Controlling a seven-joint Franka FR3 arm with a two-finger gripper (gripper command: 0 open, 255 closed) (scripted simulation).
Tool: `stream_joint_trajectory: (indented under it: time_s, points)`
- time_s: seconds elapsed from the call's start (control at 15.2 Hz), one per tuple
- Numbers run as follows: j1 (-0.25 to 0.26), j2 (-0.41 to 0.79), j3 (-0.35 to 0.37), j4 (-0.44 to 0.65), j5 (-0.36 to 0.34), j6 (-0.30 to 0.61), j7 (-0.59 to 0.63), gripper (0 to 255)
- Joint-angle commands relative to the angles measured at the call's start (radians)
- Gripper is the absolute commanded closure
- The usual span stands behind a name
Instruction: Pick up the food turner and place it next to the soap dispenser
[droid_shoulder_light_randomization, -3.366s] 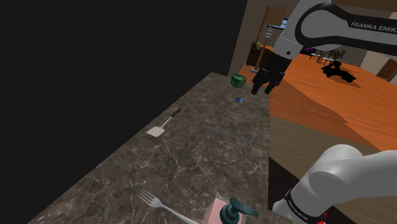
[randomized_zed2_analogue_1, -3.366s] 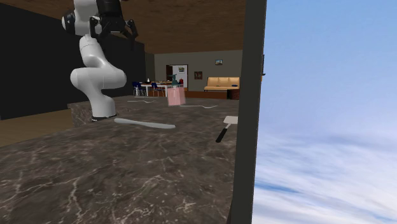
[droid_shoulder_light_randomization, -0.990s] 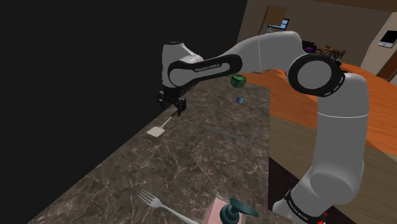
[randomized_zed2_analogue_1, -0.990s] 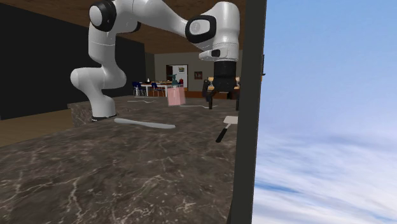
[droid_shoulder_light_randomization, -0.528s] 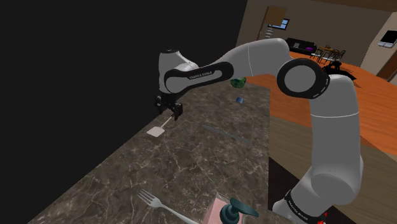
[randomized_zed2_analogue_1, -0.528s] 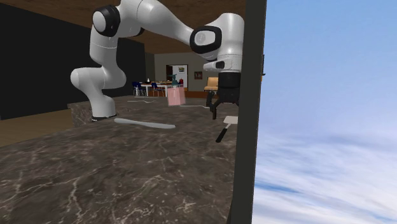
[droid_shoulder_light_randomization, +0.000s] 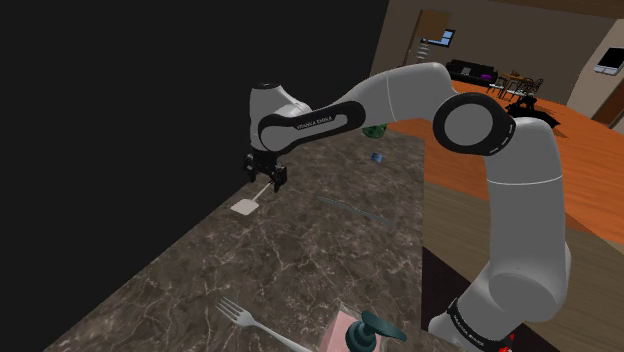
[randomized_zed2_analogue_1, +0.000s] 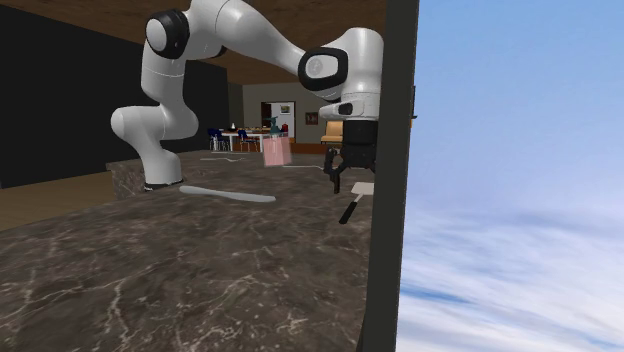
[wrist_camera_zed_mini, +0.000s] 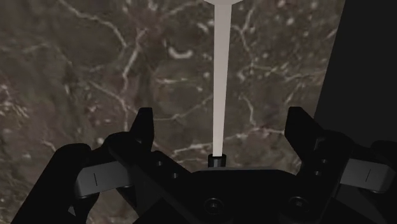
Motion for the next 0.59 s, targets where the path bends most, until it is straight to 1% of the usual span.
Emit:
stream_joint_trajectory:
  time_s: [0.0, 0.07, 0.53]
  points:
    - [0.0, 0.0, 0.0, 0.0, 0.0, 0.0, 0.0, 0]
    - [0.0, 0.0, 0.0, 0.0, 0.0, 0.0, 0.0, 255]
    - [0.0, 0.0, 0.0, 0.0, 0.0, 0.0, 0.0, 255]
